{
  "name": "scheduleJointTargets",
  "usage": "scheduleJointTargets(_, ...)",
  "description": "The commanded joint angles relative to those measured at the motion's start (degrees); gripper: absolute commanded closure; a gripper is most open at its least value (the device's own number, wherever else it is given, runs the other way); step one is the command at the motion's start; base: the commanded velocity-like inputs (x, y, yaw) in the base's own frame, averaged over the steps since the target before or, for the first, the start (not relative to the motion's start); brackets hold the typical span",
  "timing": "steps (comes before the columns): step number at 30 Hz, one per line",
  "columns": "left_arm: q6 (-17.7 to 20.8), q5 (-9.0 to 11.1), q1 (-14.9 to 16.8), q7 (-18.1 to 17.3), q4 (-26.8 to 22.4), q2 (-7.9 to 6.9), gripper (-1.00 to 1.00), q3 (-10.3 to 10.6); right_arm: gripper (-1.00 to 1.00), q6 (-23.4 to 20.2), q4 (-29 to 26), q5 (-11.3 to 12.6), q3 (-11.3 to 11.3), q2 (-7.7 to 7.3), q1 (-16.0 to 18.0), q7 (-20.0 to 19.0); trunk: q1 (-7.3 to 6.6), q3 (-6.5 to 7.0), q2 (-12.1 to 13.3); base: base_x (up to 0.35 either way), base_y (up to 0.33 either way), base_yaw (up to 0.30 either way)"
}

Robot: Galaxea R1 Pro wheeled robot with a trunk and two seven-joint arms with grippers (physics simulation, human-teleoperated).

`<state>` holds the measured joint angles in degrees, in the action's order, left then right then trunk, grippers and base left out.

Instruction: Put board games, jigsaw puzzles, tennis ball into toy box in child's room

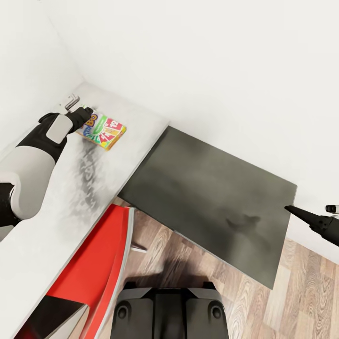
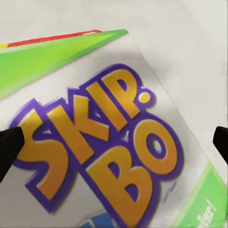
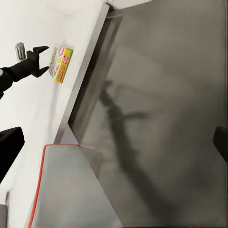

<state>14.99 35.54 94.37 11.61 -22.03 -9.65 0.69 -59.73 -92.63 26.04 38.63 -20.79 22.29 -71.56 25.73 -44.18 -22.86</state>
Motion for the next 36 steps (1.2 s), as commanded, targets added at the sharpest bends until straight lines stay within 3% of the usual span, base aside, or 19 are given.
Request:
scheduleJointTargets(1,0.2,1.4,-0.1,0.2,3.7,0.03,-1.00,0.0,-1.00,-0.3,0.0,0.0,0.0,0.00,0.0,-0.2,0.06,-0.07,-0.1,0.000,0.000,-0.155)
scheduleJointTargets(25,0.2,1.4,-0.4,0.3,3.7,0.56,-1.00,0.0,-1.00,-0.3,0.0,0.0,0.4,0.05,0.0,-0.2,0.06,-0.07,-0.1,0.000,0.000,-0.234)
scheduleJointTargets(36,0.3,1.5,-0.4,0.3,3.4,0.15,-1.00,-0.2,-1.00,-0.3,0.0,0.0,0.3,0.17,0.0,0.0,0.06,-0.07,-0.1,0.000,0.000,-0.073)
